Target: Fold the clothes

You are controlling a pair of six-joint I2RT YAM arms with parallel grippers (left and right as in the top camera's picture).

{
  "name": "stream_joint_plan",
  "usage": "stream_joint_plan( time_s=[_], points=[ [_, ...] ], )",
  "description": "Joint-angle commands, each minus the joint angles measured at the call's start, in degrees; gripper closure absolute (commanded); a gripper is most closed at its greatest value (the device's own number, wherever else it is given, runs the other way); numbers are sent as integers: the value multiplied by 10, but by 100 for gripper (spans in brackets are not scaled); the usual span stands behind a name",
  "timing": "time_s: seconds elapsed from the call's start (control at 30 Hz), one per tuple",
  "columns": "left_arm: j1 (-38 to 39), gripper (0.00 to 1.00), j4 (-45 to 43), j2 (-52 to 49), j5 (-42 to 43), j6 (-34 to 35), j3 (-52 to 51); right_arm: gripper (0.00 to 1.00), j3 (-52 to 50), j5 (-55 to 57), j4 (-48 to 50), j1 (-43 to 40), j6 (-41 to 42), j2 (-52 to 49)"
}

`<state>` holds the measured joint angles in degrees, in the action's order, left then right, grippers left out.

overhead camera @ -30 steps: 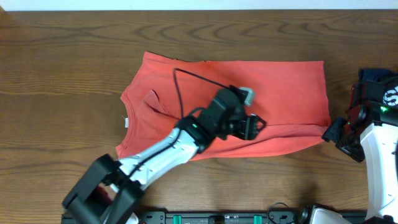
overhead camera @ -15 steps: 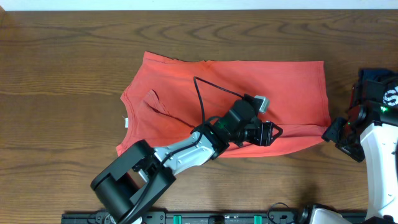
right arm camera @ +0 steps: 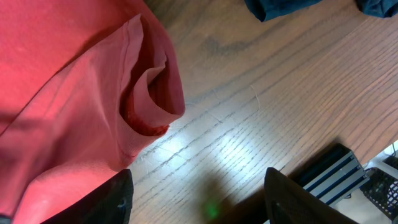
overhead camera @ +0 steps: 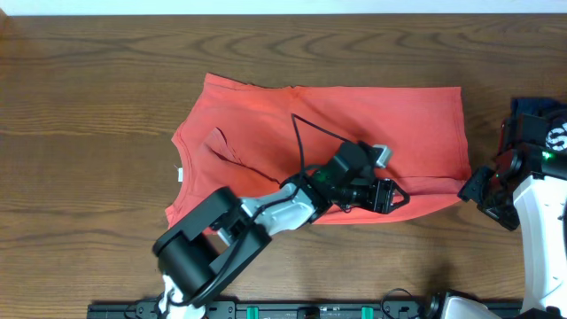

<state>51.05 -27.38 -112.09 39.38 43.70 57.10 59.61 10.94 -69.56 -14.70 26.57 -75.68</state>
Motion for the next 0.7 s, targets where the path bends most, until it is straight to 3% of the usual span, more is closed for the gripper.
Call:
stream_joint_plan(
  time_s=[0.0,0.67],
  points=[
    [-1,40,-4,-20,64,-6,46,34,7,0,-1,-10,8,4],
    [24,40,-8,-97,104,17,96,35,7,0,1,-10,6,4]
  ],
)
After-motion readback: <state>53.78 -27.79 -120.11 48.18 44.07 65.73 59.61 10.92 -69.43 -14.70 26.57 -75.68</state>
